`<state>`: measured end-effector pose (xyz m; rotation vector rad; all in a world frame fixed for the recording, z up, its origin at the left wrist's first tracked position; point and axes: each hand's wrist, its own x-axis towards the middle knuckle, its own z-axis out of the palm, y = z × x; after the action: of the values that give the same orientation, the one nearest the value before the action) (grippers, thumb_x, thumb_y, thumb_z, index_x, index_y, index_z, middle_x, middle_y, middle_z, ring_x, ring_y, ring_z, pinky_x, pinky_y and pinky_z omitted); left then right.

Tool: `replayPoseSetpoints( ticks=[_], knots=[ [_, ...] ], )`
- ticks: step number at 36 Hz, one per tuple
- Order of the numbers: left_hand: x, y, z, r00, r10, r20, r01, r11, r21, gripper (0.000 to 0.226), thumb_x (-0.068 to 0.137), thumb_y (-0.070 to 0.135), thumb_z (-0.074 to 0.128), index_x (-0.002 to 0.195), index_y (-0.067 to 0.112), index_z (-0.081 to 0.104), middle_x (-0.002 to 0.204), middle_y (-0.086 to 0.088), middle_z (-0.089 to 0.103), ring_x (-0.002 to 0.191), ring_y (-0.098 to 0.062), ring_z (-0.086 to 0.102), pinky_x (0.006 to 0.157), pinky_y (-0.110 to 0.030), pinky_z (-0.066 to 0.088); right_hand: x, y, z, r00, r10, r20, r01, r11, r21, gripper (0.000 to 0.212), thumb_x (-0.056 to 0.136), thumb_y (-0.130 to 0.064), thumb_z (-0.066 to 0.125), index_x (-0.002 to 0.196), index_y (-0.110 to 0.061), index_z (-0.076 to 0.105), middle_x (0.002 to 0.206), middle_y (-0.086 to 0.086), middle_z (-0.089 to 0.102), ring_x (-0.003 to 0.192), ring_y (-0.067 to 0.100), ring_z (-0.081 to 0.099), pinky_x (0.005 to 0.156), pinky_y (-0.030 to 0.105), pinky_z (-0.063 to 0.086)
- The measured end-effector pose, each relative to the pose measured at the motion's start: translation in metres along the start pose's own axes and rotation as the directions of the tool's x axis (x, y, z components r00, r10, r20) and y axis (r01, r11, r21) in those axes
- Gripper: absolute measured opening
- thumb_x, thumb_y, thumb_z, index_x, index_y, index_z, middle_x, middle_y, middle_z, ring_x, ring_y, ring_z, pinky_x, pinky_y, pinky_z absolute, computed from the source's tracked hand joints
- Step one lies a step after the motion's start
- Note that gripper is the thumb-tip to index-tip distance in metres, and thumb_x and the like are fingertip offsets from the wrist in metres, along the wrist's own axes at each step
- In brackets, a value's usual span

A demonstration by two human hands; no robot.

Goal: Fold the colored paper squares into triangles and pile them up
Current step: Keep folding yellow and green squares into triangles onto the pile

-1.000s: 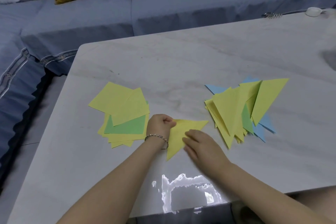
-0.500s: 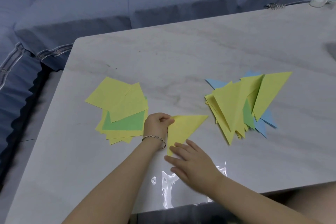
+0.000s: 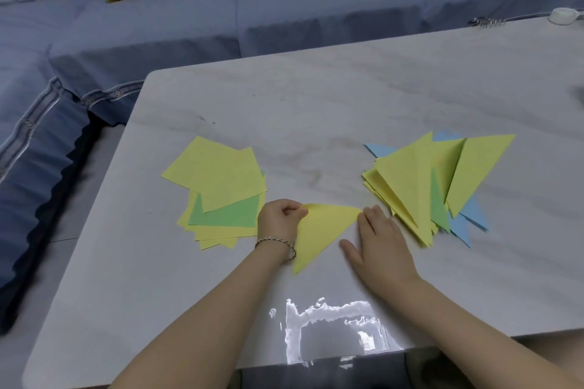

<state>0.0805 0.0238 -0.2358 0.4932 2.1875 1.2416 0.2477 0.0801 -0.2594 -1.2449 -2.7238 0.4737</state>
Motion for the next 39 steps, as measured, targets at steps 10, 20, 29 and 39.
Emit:
replayPoseSetpoints(
  ticks=[10, 20, 29, 39],
  knots=[
    [-0.046, 0.025, -0.021, 0.999, -0.037, -0.002, 0.032, 0.894, -0.447, 0.016, 0.082, -0.002, 0.064, 0.07, 0.007, 0.058, 0.039, 0.009, 0.056, 0.036, 0.002, 0.051, 0.041, -0.01, 0.042, -0.028, -0.043, -0.044, 0.998, -0.054, -0.032, 0.058, 0.61, 0.79, 0.039, 0.087, -0.004, 0.06, 0.101, -0.04, 0.057, 0.098, -0.005, 0.059, 0.084, -0.001, 0.055, 0.073, 0.006, 0.04],
    [0.018, -0.002, -0.075, 0.963, 0.269, 0.009, -0.216, 0.755, 0.619, 0.049, 0.087, 0.009, 0.052, 0.134, 0.01, 0.041, 0.14, -0.006, 0.044, 0.128, -0.023, 0.04, 0.099, -0.03, 0.033, 0.008, 0.009, -0.08, 0.882, 0.379, -0.279, -0.064, 0.684, 0.727, 0.028, 0.086, 0.001, 0.052, 0.1, -0.021, 0.063, 0.092, 0.005, 0.059, 0.07, -0.007, 0.054, 0.06, 0.003, 0.038],
    [0.06, 0.008, -0.081, 0.96, 0.162, 0.226, -0.258, 0.219, 0.941, 0.02, 0.088, 0.009, 0.043, 0.108, 0.007, 0.044, 0.107, -0.01, 0.055, 0.098, -0.029, 0.054, 0.065, -0.03, 0.035, -0.006, 0.017, -0.068, 0.952, 0.241, -0.187, -0.105, 0.835, 0.54, 0.023, 0.083, 0.0, 0.058, 0.089, -0.022, 0.064, 0.103, 0.002, 0.054, 0.09, 0.01, 0.048, 0.08, 0.014, 0.03],
    [0.066, 0.003, -0.083, 0.911, 0.224, 0.346, -0.356, 0.001, 0.935, 0.053, 0.088, -0.002, 0.038, 0.138, 0.004, 0.02, 0.11, -0.011, 0.054, 0.099, -0.028, 0.055, 0.066, -0.03, 0.035, -0.014, -0.011, -0.058, 0.997, 0.065, 0.043, -0.078, 0.812, 0.578, 0.025, 0.087, -0.005, 0.054, 0.084, -0.029, 0.061, 0.09, -0.017, 0.058, 0.083, -0.006, 0.052, 0.071, 0.002, 0.035]
  ],
)
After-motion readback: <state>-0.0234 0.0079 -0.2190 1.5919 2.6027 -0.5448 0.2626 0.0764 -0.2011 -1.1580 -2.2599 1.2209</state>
